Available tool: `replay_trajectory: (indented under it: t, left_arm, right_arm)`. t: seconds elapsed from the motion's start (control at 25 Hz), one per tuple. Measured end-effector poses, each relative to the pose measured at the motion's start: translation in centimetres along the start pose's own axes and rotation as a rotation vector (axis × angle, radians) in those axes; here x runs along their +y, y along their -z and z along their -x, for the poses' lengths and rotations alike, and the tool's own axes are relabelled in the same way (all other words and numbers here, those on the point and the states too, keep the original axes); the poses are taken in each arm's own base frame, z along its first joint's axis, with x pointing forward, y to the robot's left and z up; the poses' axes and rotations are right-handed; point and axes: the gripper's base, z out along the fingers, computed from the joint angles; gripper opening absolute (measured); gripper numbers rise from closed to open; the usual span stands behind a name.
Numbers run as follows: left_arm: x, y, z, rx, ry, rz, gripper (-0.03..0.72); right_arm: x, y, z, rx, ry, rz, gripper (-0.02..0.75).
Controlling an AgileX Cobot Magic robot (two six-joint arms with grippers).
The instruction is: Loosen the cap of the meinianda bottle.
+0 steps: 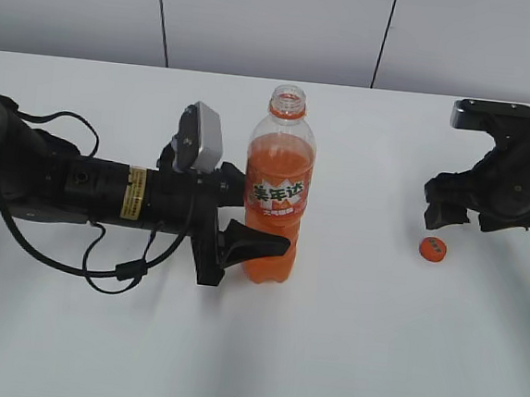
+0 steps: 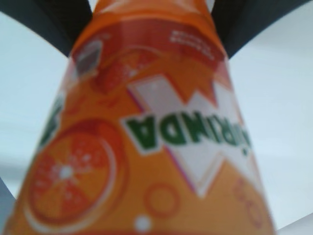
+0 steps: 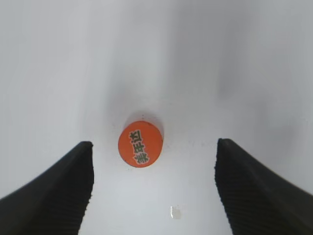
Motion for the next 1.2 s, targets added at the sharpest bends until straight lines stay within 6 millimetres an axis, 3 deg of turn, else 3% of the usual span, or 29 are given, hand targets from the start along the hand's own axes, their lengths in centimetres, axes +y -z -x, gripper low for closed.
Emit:
replay_trajectory:
  t: [0.2, 0.28, 0.64, 0.96, 1.2]
  left_arm:
    - [0.0, 0.0, 0.0, 0.003, -0.003, -0.004, 0.586]
    - [0.0, 0.0, 0.0, 0.003, -0.003, -0.004, 0.606]
    - [-0.2, 1.1, -1.0, 0.072, -0.072, -0.099, 0.591]
    - [1.9, 5.1, -2.9, 0.147, -0.025, -0.075, 0.587]
    - [3.5, 8.3, -1.4, 0.223, -0.015, 0.037, 0.586]
  right_arm:
    - [0.2, 1.9, 0.5, -0.058, 0.006, 0.003, 0.577]
    - [0.2, 2.8, 0.7, -0.083, 0.008, 0.004, 0.577]
    - [0.5, 6.3, 1.2, -0.187, 0.016, 0.009, 0.577]
    - [0.7, 9.4, 1.4, -0.279, 0.025, 0.012, 0.577]
    - [0.5, 11.1, 1.5, -0.345, 0.092, -0.025, 0.577]
